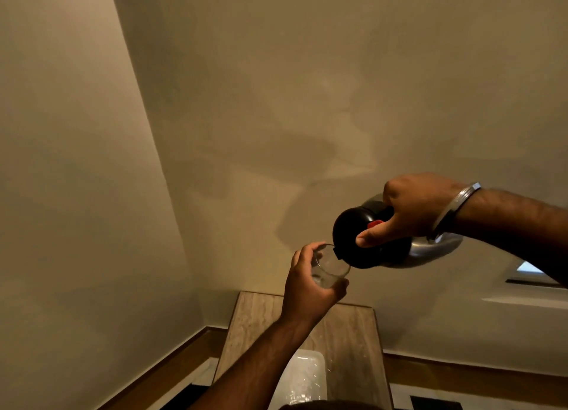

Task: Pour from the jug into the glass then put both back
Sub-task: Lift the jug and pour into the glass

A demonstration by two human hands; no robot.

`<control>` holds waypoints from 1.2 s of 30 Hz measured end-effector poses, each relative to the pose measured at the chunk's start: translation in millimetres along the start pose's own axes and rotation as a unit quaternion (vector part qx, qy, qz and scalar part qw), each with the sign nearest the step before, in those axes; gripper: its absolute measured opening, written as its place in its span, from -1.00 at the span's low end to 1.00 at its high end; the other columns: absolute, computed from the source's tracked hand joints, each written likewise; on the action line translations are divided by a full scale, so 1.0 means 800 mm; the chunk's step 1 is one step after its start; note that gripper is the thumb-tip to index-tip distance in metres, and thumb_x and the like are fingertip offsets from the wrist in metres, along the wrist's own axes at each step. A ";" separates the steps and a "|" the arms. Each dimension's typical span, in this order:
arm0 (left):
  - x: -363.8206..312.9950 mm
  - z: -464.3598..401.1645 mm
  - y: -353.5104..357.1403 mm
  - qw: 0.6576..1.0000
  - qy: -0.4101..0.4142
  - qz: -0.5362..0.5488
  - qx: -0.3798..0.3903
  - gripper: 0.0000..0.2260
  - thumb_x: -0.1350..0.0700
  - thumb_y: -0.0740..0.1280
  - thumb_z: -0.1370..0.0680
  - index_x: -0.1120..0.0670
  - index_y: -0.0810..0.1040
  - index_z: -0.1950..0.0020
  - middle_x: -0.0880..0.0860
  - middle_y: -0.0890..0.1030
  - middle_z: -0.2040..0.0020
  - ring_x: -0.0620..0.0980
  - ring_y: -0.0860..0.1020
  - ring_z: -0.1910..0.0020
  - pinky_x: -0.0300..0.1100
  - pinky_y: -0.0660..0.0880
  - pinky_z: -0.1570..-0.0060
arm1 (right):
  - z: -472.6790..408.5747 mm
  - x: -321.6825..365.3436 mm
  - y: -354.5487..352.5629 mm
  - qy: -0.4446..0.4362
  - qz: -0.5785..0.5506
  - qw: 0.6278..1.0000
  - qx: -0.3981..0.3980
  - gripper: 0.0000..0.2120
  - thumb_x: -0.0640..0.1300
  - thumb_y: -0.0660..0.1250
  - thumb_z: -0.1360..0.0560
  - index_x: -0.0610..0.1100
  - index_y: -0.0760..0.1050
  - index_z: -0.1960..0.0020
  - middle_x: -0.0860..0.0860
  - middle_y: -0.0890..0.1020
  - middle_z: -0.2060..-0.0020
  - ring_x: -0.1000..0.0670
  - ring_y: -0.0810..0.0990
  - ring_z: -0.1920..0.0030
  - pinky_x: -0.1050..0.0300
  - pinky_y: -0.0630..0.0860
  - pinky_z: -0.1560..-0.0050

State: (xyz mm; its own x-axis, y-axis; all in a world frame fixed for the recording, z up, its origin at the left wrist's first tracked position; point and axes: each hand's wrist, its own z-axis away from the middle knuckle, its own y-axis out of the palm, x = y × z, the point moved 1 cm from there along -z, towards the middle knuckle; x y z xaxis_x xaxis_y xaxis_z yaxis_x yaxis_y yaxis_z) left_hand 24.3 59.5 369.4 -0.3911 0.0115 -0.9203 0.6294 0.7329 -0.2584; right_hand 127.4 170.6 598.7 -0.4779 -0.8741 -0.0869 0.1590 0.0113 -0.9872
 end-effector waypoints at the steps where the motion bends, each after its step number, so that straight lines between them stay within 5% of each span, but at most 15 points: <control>1: 0.000 -0.001 0.001 1.000 0.001 -0.002 -0.001 -0.35 -0.10 0.55 -0.28 -0.25 0.36 -0.30 -0.11 0.45 -0.26 -0.17 0.47 -0.20 -0.13 0.56 -0.12 | 0.001 0.000 0.000 -0.003 0.003 1.000 -0.002 -0.45 0.47 0.36 -0.17 -0.03 0.38 0.48 0.10 0.43 0.61 0.08 0.39 0.56 0.22 0.30 0.49; 21: -0.003 -0.013 0.013 1.000 0.006 0.008 0.017 -0.35 -0.05 0.57 -0.30 -0.27 0.35 -0.30 -0.13 0.44 -0.26 -0.17 0.46 -0.21 -0.17 0.58 -0.08 | -0.008 -0.011 -0.004 -0.022 0.051 0.998 -0.021 -0.34 0.58 0.23 0.01 -0.04 0.43 0.42 0.08 0.49 0.57 0.05 0.48 0.52 0.12 0.48 0.41; 31: -0.003 -0.010 0.014 1.000 0.006 -0.001 0.024 -0.36 -0.07 0.56 -0.29 -0.31 0.34 -0.28 -0.14 0.44 -0.24 -0.22 0.46 -0.18 -0.22 0.55 -0.07 | -0.008 -0.012 -0.002 -0.043 0.073 0.996 -0.039 -0.31 0.62 0.14 0.09 -0.03 0.37 0.48 0.09 0.47 0.60 0.07 0.46 0.55 0.18 0.40 0.48; 36: -0.001 -0.010 0.013 1.000 0.006 -0.004 0.023 -0.36 -0.06 0.57 -0.30 -0.27 0.35 -0.28 -0.13 0.45 -0.24 -0.21 0.46 -0.19 -0.21 0.56 -0.07 | -0.004 -0.010 0.001 -0.038 0.082 0.995 -0.039 -0.34 0.60 0.22 0.01 0.00 0.34 0.43 0.07 0.50 0.53 0.06 0.48 0.49 0.16 0.45 0.44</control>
State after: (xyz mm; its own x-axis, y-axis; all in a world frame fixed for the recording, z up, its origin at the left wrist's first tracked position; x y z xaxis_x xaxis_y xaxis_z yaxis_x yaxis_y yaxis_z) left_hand 25.8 72.1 369.8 -0.4035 0.0148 -0.9149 0.6568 0.7008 -0.2783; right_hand 128.5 179.0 597.9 -0.3841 -0.8913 -0.2409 0.1609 0.1923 -0.9681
